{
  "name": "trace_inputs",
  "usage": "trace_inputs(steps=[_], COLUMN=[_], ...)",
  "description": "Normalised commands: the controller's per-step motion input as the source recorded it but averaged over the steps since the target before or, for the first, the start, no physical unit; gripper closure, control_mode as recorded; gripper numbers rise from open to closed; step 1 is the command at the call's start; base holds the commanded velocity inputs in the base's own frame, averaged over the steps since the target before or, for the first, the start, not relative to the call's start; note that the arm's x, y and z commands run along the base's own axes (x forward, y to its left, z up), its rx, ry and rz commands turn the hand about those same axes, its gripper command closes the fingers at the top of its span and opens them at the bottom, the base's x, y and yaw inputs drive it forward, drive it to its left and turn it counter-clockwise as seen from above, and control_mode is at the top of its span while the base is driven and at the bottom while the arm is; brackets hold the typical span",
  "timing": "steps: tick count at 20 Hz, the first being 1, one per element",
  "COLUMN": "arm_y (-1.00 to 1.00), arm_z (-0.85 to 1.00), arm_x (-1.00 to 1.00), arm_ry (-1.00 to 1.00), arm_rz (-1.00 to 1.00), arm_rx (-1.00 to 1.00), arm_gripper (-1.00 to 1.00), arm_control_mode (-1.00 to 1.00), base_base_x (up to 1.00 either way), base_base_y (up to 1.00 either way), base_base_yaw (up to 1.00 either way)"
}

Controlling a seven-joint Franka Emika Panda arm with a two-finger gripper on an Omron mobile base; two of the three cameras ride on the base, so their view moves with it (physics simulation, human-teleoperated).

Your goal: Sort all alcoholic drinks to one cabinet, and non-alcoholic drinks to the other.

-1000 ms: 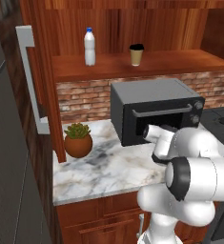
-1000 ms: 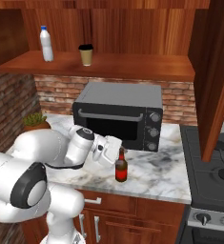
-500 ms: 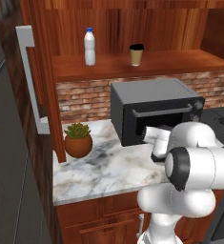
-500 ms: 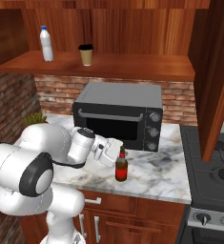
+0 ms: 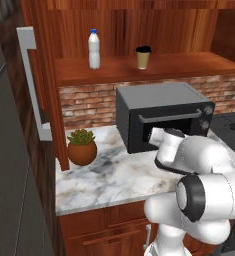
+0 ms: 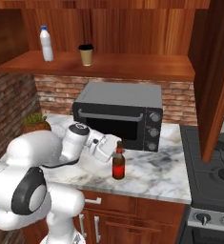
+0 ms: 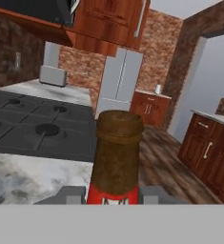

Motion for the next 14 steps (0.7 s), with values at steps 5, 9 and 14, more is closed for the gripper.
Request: trace_inputs(steps=[5, 9, 14], arm_y=[0.03, 0.12, 0.21], arm_z=[0.87, 0.84, 0.7], arm_x=[-0.61, -0.61, -0.59], arm_ry=[0.0, 0.0, 0.0], arm_rz=[0.11, 0.2, 0.29], arm_rx=[0.12, 0.15, 0.12], arm_gripper=[1.0, 1.0, 1.0], arm_control_mode=[-1.0, -1.0, -1.0], base_base_x=[0.0, 0.0, 0.0], base_base_y=[0.0, 0.0, 0.0], base_base_yaw=[0.0, 0.0, 0.0])
